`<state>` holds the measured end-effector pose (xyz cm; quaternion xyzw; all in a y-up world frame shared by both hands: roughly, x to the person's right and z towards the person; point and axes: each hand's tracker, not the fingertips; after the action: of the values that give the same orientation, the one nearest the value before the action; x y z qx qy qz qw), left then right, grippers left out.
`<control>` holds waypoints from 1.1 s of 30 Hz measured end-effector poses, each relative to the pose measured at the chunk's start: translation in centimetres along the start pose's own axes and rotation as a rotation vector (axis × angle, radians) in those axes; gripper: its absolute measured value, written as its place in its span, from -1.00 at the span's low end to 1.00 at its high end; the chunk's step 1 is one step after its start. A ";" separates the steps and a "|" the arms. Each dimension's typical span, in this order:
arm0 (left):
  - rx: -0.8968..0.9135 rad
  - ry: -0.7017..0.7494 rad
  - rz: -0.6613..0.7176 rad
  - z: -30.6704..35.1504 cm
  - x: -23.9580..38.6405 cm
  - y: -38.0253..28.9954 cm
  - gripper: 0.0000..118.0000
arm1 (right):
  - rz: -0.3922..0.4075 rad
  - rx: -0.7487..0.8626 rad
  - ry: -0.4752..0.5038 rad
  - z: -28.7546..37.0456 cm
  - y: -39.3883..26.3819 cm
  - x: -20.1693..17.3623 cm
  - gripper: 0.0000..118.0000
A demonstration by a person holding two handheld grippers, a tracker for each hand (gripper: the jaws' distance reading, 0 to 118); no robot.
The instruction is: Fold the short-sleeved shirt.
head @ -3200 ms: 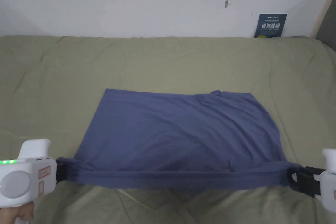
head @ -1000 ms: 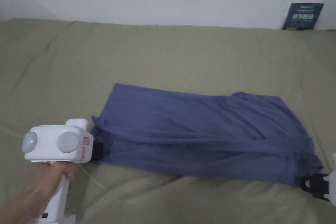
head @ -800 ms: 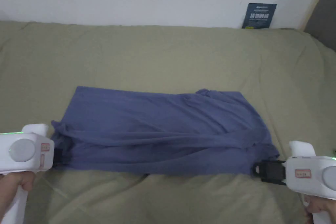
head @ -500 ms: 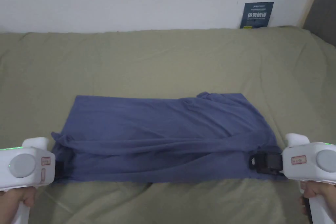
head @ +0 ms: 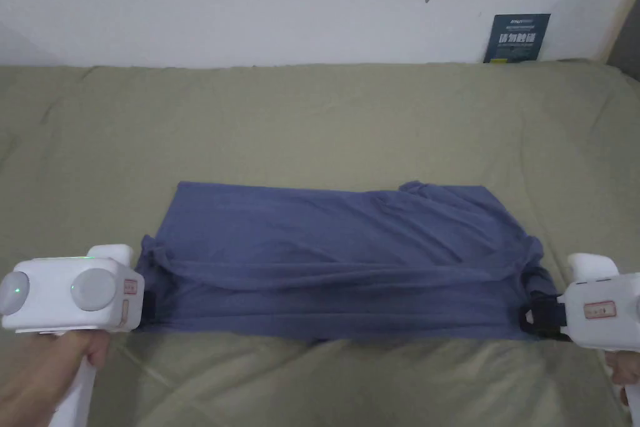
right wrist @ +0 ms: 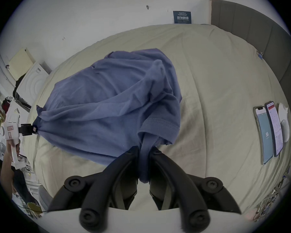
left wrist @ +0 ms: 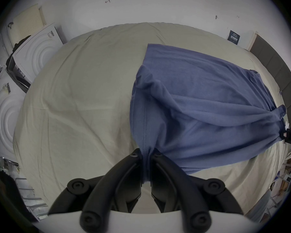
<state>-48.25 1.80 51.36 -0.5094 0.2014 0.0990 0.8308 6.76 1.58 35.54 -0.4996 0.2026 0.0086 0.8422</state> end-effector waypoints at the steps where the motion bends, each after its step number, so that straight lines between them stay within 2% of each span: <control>1: 0.003 -0.005 0.006 0.5 -0.2 0.0 -0.89 | -0.003 0.004 0.011 0.8 -0.1 -0.3 -0.77; 2: -0.026 -0.042 0.024 0.7 -0.1 -0.3 -0.89 | -0.007 0.005 0.019 1.2 -0.2 -0.2 -0.77; 8: -0.023 -0.026 0.010 3.2 -1.0 -3.2 -0.89 | -0.003 0.016 0.047 4.3 -2.2 -1.0 -0.77; 12: -0.038 -0.014 0.022 5.1 -1.8 -8.0 -0.89 | -0.053 0.001 0.088 5.7 -6.0 -0.8 -0.77; 14: -0.032 -0.021 0.030 6.1 -2.4 -10.4 -0.89 | -0.034 -0.019 0.078 6.2 -8.2 -0.8 -0.77; 19: -0.046 -0.046 0.072 7.1 -4.0 -15.6 -0.89 | -0.062 -0.058 0.092 6.8 -12.4 0.7 -0.77; 27: -0.046 -0.030 0.081 7.1 -3.8 -16.7 -0.88 | -0.093 -0.085 0.096 6.1 -13.4 1.3 -0.75; 28: -0.036 -0.038 0.085 7.1 -3.9 -16.6 -0.82 | -0.094 -0.092 0.097 5.9 -13.2 1.4 -0.62; 29: -0.028 -0.059 0.093 7.0 -4.1 -16.6 -0.21 | -0.097 -0.097 0.084 5.8 -13.1 1.3 -0.07; 30: -0.026 -0.072 0.085 7.0 -4.4 -16.6 0.58 | -0.091 -0.091 0.018 5.8 -13.1 1.3 0.51; 31: -0.043 -0.048 0.077 6.9 -4.6 -16.8 1.00 | -0.073 -0.087 -0.009 5.8 -13.1 1.5 0.89; 32: -0.064 -0.028 0.070 6.9 -4.9 -16.8 0.93 | -0.069 -0.086 -0.002 6.1 -13.1 1.8 1.00; 33: -0.036 0.006 0.075 7.2 -5.1 -16.6 0.92 | -0.073 -0.074 -0.002 6.6 -12.9 2.1 1.00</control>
<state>-45.03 0.69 69.88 -0.5167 0.2210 0.1319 0.8166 13.68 0.25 48.38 -0.5375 0.1830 -0.0142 0.8231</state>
